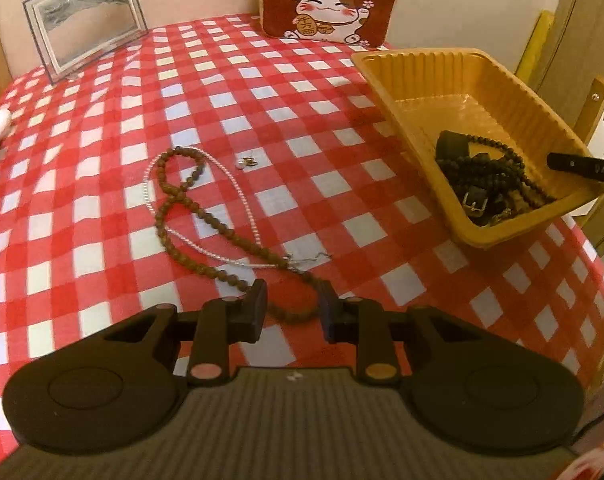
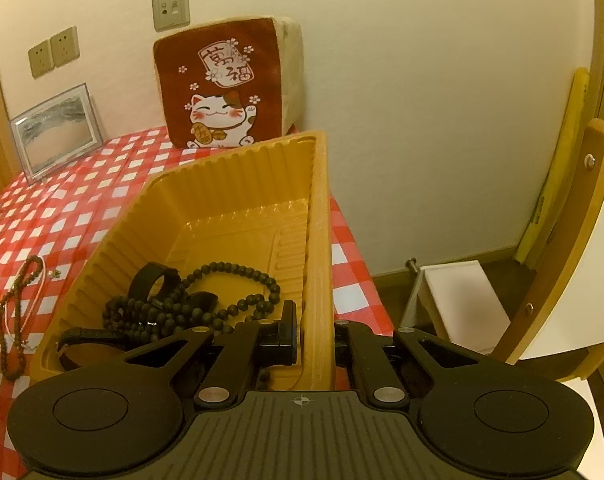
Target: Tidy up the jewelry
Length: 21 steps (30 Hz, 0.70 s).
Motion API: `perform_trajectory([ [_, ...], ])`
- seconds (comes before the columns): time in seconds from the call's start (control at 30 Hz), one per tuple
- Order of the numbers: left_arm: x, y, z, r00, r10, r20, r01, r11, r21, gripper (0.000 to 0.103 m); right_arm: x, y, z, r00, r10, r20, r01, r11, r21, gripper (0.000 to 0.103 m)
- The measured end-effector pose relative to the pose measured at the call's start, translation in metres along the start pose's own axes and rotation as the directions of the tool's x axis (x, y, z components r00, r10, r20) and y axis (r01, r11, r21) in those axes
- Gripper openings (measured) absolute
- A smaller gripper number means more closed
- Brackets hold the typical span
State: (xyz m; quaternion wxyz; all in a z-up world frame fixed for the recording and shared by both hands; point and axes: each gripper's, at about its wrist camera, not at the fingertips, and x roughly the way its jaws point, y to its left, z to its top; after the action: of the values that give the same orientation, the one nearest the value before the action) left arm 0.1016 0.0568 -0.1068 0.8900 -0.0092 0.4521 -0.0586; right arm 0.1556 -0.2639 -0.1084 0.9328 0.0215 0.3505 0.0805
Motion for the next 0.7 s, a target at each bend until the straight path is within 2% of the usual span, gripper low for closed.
perform_trajectory([
  [0.2,0.02,-0.01,0.003,1.0,-0.008,-0.022,0.007,0.998,-0.07,0.024,0.001,0.0,0.0,1.0,-0.001,-0.002,0.001,1.0,-0.001,0.006],
  [0.27,0.027,-0.016,0.001,0.999,0.002,-0.04,-0.004,0.999,-0.052,0.024,0.001,0.0,0.0,1.0,-0.002,-0.002,0.002,1.0,-0.001,0.006],
  [0.37,0.029,-0.023,-0.001,0.999,0.033,-0.016,-0.033,0.999,0.006,0.023,0.001,0.0,0.0,1.0,-0.002,-0.003,0.002,1.0,-0.001,0.006],
  [0.43,0.031,-0.021,0.001,0.999,0.046,-0.012,-0.046,0.999,-0.009,0.012,0.003,-0.001,0.0,1.0,-0.003,-0.005,0.003,1.0,0.002,0.006],
  [0.5,0.032,-0.017,0.002,0.999,0.049,-0.014,-0.049,0.999,-0.02,0.006,0.003,-0.001,0.0,1.0,-0.003,-0.004,0.003,1.0,0.004,0.006],
  [0.6,0.029,-0.011,0.004,0.999,0.044,-0.022,-0.045,0.998,-0.042,0.005,0.003,-0.001,0.0,1.0,-0.002,-0.004,0.002,1.0,0.002,0.006],
  [0.7,0.013,-0.004,0.01,0.999,0.038,0.015,-0.037,0.997,-0.067,0.005,0.003,0.0,0.0,1.0,-0.001,-0.004,0.001,1.0,0.003,0.006],
])
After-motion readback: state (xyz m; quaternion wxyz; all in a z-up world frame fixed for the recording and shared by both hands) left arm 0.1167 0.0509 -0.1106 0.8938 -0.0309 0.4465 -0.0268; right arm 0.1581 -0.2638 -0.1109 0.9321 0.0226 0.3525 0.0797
